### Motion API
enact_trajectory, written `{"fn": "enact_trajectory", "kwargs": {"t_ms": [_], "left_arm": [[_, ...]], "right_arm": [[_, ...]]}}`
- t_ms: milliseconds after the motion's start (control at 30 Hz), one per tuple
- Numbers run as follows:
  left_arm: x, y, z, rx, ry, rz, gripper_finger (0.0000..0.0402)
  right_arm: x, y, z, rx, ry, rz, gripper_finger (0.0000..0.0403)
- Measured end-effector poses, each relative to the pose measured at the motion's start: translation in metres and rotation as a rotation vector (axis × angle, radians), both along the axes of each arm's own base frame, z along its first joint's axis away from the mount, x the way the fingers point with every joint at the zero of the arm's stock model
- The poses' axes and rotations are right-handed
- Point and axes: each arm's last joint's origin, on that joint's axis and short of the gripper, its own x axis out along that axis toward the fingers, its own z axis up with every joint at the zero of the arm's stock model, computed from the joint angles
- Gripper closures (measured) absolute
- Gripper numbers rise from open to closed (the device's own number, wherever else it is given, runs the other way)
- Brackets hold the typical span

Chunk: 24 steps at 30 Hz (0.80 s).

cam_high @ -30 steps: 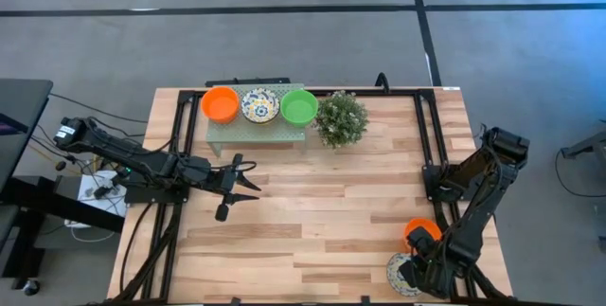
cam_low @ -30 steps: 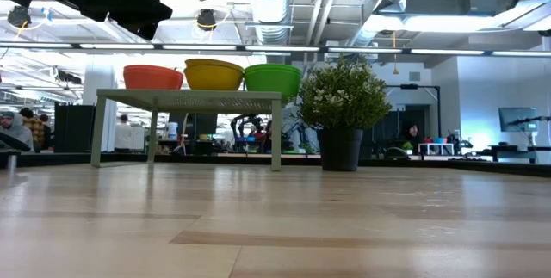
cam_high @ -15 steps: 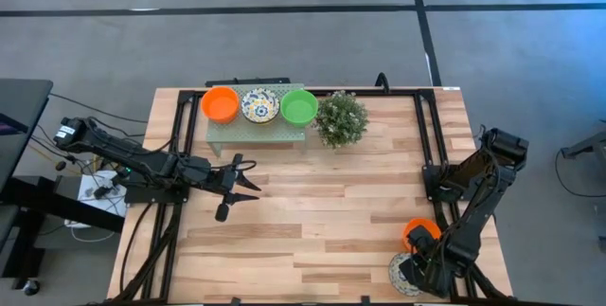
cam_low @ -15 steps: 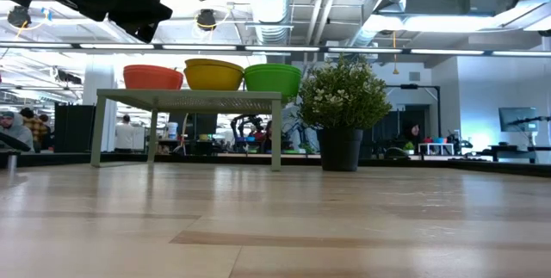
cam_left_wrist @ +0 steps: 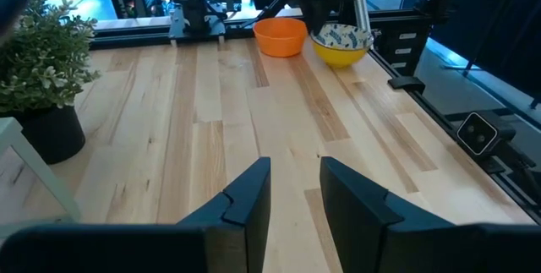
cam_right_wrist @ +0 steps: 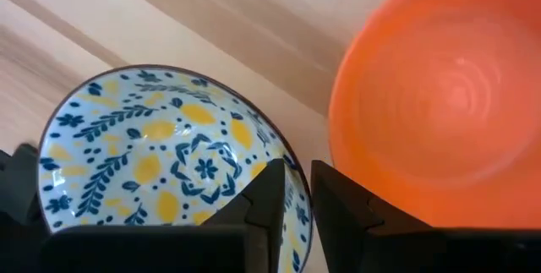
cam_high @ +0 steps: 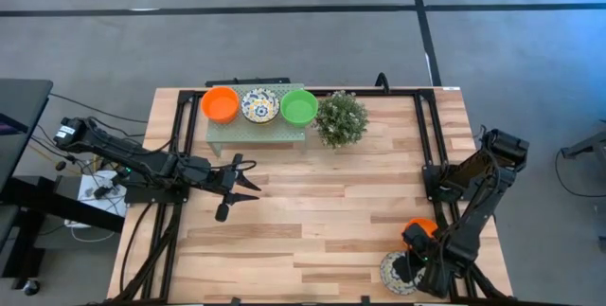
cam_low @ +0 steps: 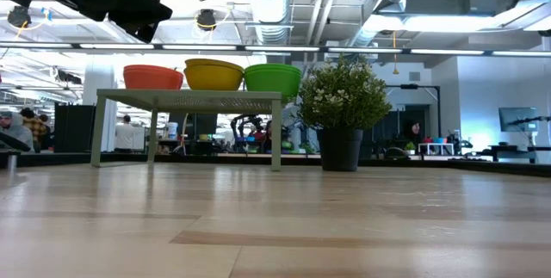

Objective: Pick & Place Mini bowls
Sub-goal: Stack the white pattern bowl on top of the stacked white pattern bowl on the shelf

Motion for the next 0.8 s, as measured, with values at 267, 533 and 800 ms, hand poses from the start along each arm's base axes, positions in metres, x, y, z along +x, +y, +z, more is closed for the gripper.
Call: {"fn": "enact_trajectory", "kwargs": {"t_ms": [267,533,800], "left_arm": [[0.0,0.0,0.0,0.001,0.002,0.0,0.0295],[0.0,0.0,0.0,0.002,0.005,0.0,0.0295],[0.0,0.0,0.0,0.001,0.004,0.0,0.0295]], "right_arm": [[0.011,0.001,-0.011,-0.032,0.001,0.07,0.0347],[0.027,0.001,-0.026,-0.034,0.053,0.132,0.0351],[0.037,-0.008,-0.014,0.002,0.048,0.224,0.0389]]}}
